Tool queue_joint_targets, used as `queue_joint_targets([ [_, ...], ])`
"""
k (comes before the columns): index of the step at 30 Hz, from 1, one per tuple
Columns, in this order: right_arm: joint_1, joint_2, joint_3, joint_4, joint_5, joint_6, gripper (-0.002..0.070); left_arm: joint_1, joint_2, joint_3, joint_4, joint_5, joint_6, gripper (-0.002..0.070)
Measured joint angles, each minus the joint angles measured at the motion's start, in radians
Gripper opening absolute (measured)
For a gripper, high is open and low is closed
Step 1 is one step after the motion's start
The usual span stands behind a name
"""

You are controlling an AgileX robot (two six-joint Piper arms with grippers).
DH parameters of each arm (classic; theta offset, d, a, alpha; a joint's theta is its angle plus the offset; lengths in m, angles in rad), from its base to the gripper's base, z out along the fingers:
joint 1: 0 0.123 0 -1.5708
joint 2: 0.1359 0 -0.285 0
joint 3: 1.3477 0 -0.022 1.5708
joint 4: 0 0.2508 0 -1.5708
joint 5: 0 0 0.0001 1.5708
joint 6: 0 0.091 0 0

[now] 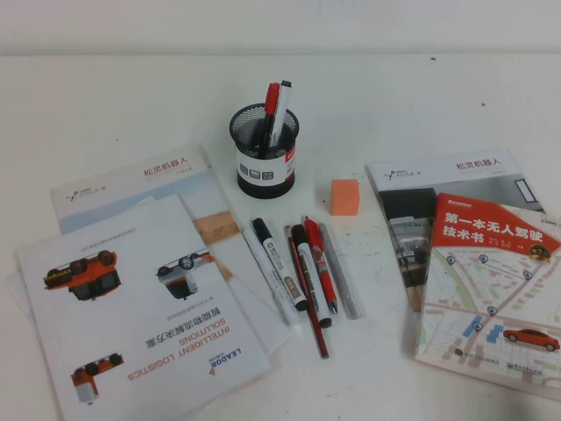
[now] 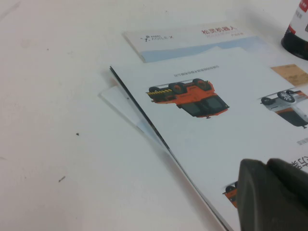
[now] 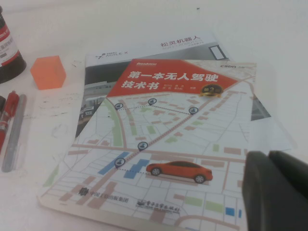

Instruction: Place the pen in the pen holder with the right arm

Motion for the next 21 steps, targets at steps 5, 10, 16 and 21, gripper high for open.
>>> queue_joint_targets([
  [5,0.000,0.000,0.000,0.000,0.000,0.000,-0.0020,0.000,0.000,0.000,0.000,0.000,0.000,-0.0002],
  [10,0.000,0.000,0.000,0.000,0.000,0.000,-0.0020,0.000,0.000,0.000,0.000,0.000,0.000,-0.0002],
  [16,0.000,0.000,0.000,0.000,0.000,0.000,-0.0020,0.000,0.000,0.000,0.000,0.000,0.000,-0.0003],
  [21,0.000,0.000,0.000,0.015,0.000,0.000,-0.0020,0.000,0.000,0.000,0.000,0.000,0.000,-0.0002],
])
